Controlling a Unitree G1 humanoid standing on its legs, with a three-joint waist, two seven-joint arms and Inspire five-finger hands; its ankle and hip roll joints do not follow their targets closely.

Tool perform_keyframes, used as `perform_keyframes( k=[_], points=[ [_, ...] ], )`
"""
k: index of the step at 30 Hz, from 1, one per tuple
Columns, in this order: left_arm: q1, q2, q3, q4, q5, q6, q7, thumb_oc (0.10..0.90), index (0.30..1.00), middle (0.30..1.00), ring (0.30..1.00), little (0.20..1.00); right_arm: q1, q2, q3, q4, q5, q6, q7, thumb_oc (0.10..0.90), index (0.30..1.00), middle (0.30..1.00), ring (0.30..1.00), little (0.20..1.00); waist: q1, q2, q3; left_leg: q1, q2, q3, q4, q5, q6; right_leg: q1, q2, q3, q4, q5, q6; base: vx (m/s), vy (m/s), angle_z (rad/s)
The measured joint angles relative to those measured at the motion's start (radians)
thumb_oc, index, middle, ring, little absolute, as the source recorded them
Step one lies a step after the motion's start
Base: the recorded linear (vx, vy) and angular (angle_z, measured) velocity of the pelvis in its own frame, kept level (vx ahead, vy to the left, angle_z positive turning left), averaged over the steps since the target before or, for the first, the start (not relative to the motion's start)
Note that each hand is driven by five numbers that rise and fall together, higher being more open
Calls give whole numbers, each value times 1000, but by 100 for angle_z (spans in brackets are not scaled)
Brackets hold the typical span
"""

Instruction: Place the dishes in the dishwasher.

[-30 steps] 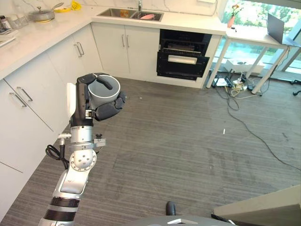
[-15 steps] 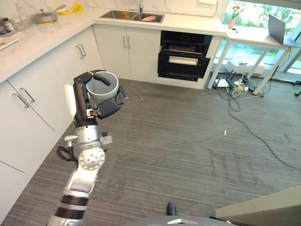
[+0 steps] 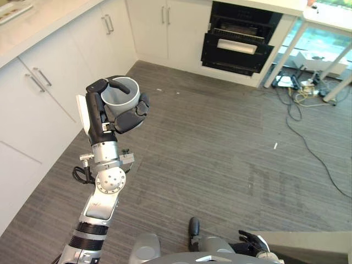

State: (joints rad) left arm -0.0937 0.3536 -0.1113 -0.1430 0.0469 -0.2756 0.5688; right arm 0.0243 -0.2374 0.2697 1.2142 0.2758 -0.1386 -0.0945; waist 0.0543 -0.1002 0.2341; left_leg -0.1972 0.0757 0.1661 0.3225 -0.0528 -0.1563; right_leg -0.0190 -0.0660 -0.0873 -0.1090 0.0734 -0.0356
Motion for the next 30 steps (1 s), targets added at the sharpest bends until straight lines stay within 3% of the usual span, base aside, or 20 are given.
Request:
perform_keyframes(
  k=[1,2,3,4,5,6,8,10,13,15,17,18,19,20,23,26,27,28,29,30],
  points=[
    [16,-43,0,17,-6,-1,-14,400,300,300,300,300,-46,-26,-14,43,-1,-4,3,800,900,900,900,900,26,104,-1,13,62,-20,-339,31,-4,-18,81,-41,112,-77,77,590,213,12],
    [6,-49,-2,2,-7,0,-30,400,300,300,300,300,-46,-34,-40,40,0,0,-3,800,900,900,900,900,42,150,-6,-9,121,-44,-422,38,-52,-63,113,-95,385,-152,42,598,215,18],
    [4,-3,4,-25,-5,-11,-31,400,300,300,300,300,-28,-18,-55,21,-2,3,-10,800,900,900,900,900,49,94,-10,-46,89,-25,-422,45,-60,-27,89,2,390,-300,-35,428,152,34],
    [26,-12,5,-31,-5,-18,-19,400,300,300,300,300,-33,-32,-51,15,-2,3,-8,800,900,900,900,900,41,128,-2,-61,128,-39,-422,63,-45,-13,125,8,408,-352,8,157,52,1],
    [49,-1,19,-43,-6,-17,-26,400,300,300,300,300,-25,-34,-36,14,-4,-1,-13,800,900,900,900,900,71,114,-19,-72,113,-27,-415,77,-20,-21,120,57,416,-356,-29,377,136,-67],
    [75,-1,53,-57,-8,-17,-11,400,300,300,300,300,-17,-33,-34,10,-10,-12,-13,800,900,900,900,900,105,66,-23,-85,70,-11,-372,96,6,-20,81,121,411,-341,-50,512,242,-84],
    [81,-21,63,-60,-10,-11,-16,400,300,300,300,300,32,-16,-57,7,-35,-18,-4,800,900,900,900,900,96,47,-41,-47,26,-2,-306,138,78,75,47,133,354,-351,11,542,308,-42],
    [76,-17,51,-64,-12,-4,-24,400,300,300,300,300,66,18,-52,39,-39,3,3,800,900,900,900,900,91,9,-79,46,-12,6,-357,245,133,103,7,135,406,-352,93,332,256,-42],
    [59,42,27,-64,-16,20,-53,400,300,300,300,300,85,48,-53,17,-35,4,-5,800,900,900,900,900,20,-21,-109,121,-49,25,-358,175,181,40,-37,119,643,-241,270,346,275,-3],
    [23,77,-17,-64,-15,30,-72,400,300,300,300,300,79,42,-66,-9,-34,2,-11,800,900,900,900,900,-16,0,-105,157,-65,-15,-325,116,225,-65,-49,112,889,-137,256,579,399,20],
    [16,68,-36,-72,-16,32,-77,400,300,300,300,300,66,20,-60,-44,-35,5,-19,800,900,900,900,900,-33,44,-90,209,-63,-47,-323,49,244,-143,-22,117,1032,-147,245,447,222,6],
    [0,62,-29,-67,-16,34,-74,400,300,300,300,300,53,17,-81,-71,-35,0,-19,800,900,900,900,900,-57,79,-66,246,-36,-71,-324,47,228,-204,29,107,1097,-196,197,504,108,39],
    [-5,62,-39,-67,-16,36,-86,400,300,300,300,300,53,9,-85,-91,-31,-9,-18,800,900,900,900,900,-96,118,-57,280,-26,-104,-344,28,242,-260,63,69,1031,-228,166,646,100,56],
    [-10,65,-41,-67,-16,36,-94,400,300,300,300,300,48,8,-86,-89,-29,-16,-17,800,900,900,900,900,-105,117,-55,302,-30,-107,-357,40,224,-278,62,57,976,-239,168,566,-24,63],
    [-31,65,-39,-62,-17,23,-115,400,300,300,300,300,54,20,-78,-88,3,-14,-9,800,900,900,900,900,-146,91,-63,365,-77,-161,-384,-16,220,-387,55,34,563,-220,177,422,-50,62],
    [-28,64,-42,-47,-17,23,-115,400,300,300,300,300,93,40,-75,-51,3,3,-15,800,900,900,900,900,-157,66,-83,457,-89,-229,-398,-93,201,-360,50,23,216,-144,183,510,-109,64],
    [-28,64,-42,-47,-17,23,-115,400,300,300,300,300,93,40,-75,-51,3,3,-15,800,900,900,900,900,-157,66,-83,457,-89,-229,-398,-93,201,-360,50,23,216,-144,183,266,-107,60],
    [-2,59,-37,-36,-18,30,-111,400,300,300,300,300,116,45,-87,-32,3,9,-29,800,900,900,900,900,-159,55,-94,545,-80,-238,-410,-129,156,-323,51,1,244,-31,125,406,-119,29],
    [14,51,-37,-36,-18,37,-109,400,300,300,300,300,122,46,-92,-29,3,7,-35,800,900,900,900,900,-163,62,-99,567,-73,-239,-392,-145,133,-306,62,-3,264,22,99,499,-153,40],
    [30,31,-46,-35,-17,40,-113,400,300,300,300,300,118,43,-117,-26,4,6,-40,800,900,900,900,900,-172,73,-115,573,-50,-225,-315,-161,108,-282,105,19,292,62,27,346,-111,12]
  ],
)
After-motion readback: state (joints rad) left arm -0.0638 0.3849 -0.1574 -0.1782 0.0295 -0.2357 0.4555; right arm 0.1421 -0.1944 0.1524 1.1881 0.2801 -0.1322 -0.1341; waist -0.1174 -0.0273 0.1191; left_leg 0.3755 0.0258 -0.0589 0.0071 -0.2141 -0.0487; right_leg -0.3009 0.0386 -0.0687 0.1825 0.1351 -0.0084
